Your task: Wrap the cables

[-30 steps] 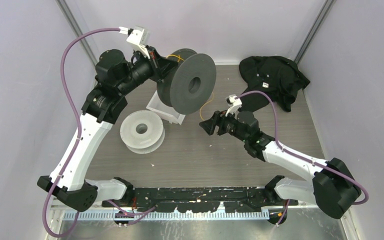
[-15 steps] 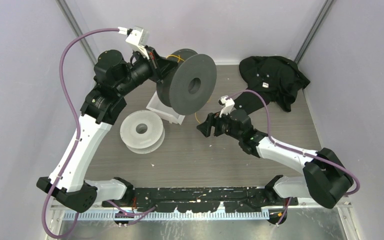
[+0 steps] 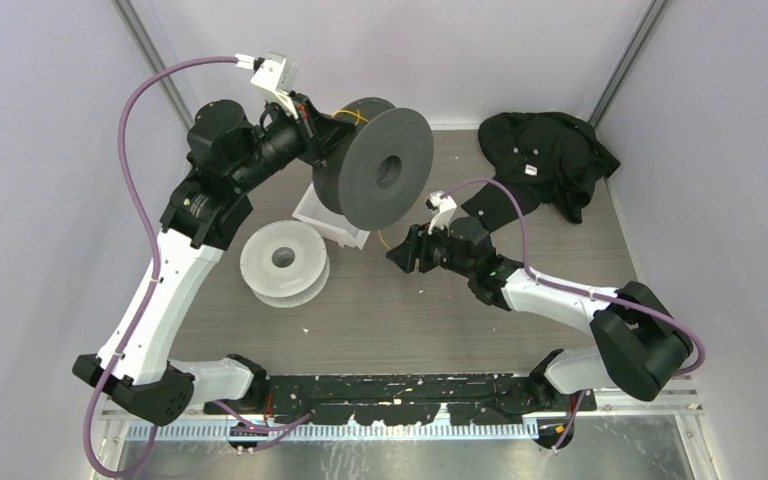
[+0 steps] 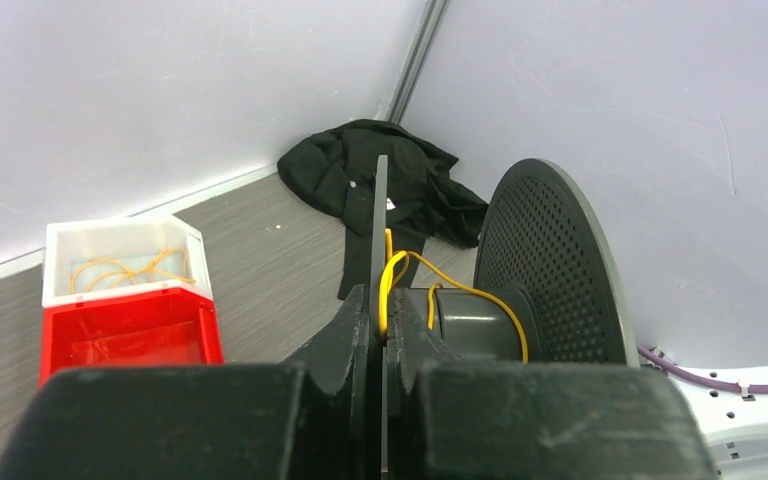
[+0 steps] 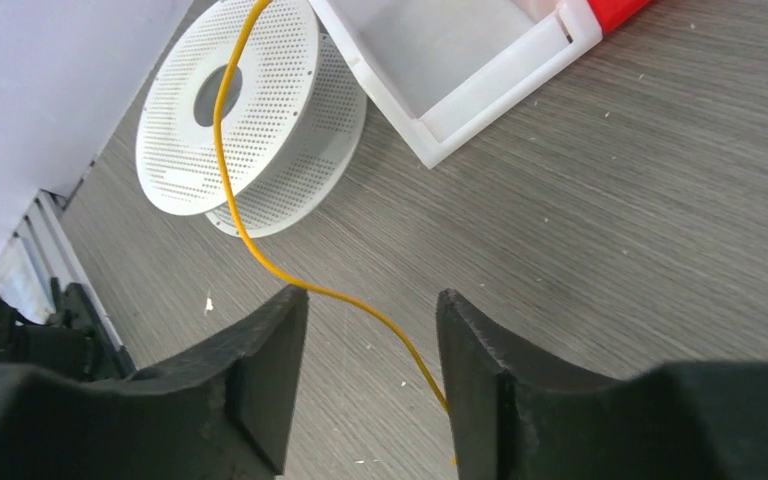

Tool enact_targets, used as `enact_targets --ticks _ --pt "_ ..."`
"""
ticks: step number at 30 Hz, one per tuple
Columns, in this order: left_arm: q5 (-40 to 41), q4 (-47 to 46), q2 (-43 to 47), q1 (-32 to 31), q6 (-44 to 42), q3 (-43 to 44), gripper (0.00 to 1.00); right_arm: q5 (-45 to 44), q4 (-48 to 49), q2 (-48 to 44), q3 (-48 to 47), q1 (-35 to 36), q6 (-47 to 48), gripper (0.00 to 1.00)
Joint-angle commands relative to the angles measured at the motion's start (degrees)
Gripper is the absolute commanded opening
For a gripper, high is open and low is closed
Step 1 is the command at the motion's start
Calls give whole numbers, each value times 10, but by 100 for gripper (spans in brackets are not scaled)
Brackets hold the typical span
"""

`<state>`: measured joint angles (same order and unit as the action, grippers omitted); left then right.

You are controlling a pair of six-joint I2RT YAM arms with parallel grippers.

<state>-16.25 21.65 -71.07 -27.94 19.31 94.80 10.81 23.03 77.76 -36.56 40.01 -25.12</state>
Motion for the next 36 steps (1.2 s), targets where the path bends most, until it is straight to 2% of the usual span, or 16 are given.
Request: enact_targets --ticks 1,8,11,13,15,17,18,22,26,32,36 --pt "-6 -69 24 3 13 14 0 -4 39 -9 -3 8 2 60" --pt "-20 -71 21 3 19 15 0 -5 28 6 -23 13 22 63" --pt "-19 -73 22 3 21 10 0 -1 25 19 -37 14 21 58" --pt "-17 -75 21 3 22 8 0 3 25 25 -40 15 15 48" --pt "-11 -75 21 3 22 6 0 11 22 25 -40 17 13 24" --pt "-7 -75 18 3 19 5 0 14 12 18 -35 18 6 6" --pt "-3 -79 15 3 20 5 0 9 9 10 -25 20 4 1" --pt "38 -103 -6 3 26 6 0 -16 -9 -40 14 48 -17 0" --pt "152 -124 -30 -4 34 -14 0 -56 -108 -94 -3 110 -14 0" --pt "337 -147 -62 -53 4 -53 0 -87 -282 -126 -103 205 -5 1" --pt "427 -142 -90 -83 -41 -69 0 -92 -367 -129 -200 242 28 1"
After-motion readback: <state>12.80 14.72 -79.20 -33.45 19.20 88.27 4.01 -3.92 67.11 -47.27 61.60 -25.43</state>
